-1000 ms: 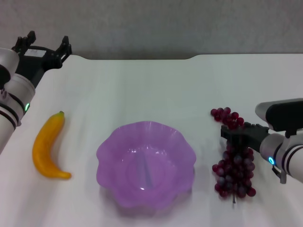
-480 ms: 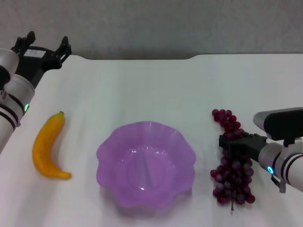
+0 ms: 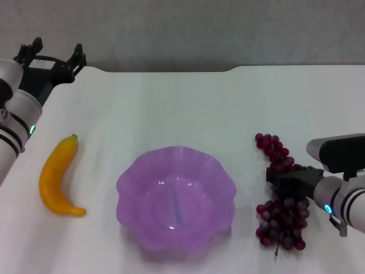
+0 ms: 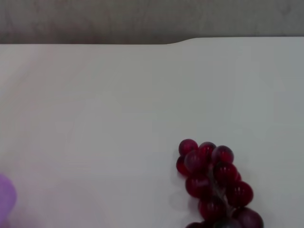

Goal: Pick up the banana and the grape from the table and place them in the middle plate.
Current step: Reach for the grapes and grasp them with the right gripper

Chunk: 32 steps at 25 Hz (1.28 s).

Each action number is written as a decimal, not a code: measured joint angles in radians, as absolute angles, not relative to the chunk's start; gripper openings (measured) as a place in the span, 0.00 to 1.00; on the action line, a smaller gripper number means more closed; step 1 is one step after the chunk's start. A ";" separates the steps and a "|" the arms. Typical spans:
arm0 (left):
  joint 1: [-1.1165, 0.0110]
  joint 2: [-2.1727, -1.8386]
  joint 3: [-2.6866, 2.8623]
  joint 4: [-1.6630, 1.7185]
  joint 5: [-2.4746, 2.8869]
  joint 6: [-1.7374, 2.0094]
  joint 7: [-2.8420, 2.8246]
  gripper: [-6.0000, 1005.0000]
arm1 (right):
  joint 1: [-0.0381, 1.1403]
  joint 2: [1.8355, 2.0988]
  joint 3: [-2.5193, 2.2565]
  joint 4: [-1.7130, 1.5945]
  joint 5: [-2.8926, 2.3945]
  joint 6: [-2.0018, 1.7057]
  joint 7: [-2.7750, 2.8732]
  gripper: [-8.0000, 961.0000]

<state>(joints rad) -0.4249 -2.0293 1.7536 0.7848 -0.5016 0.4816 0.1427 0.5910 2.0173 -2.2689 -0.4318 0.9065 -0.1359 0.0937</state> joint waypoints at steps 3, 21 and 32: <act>-0.427 -2.030 1.755 0.785 -0.502 0.482 0.143 0.87 | 0.594 2.017 -2.266 -0.419 0.907 -0.138 0.095 0.79; -0.425 -2.031 1.755 0.785 -0.502 0.482 0.143 0.87 | 0.592 2.014 -2.267 -0.406 0.907 -0.181 0.146 0.49; -0.425 -2.031 1.755 0.785 -0.502 0.482 0.142 0.87 | 0.590 2.014 -2.269 -0.405 0.898 -0.195 0.141 0.40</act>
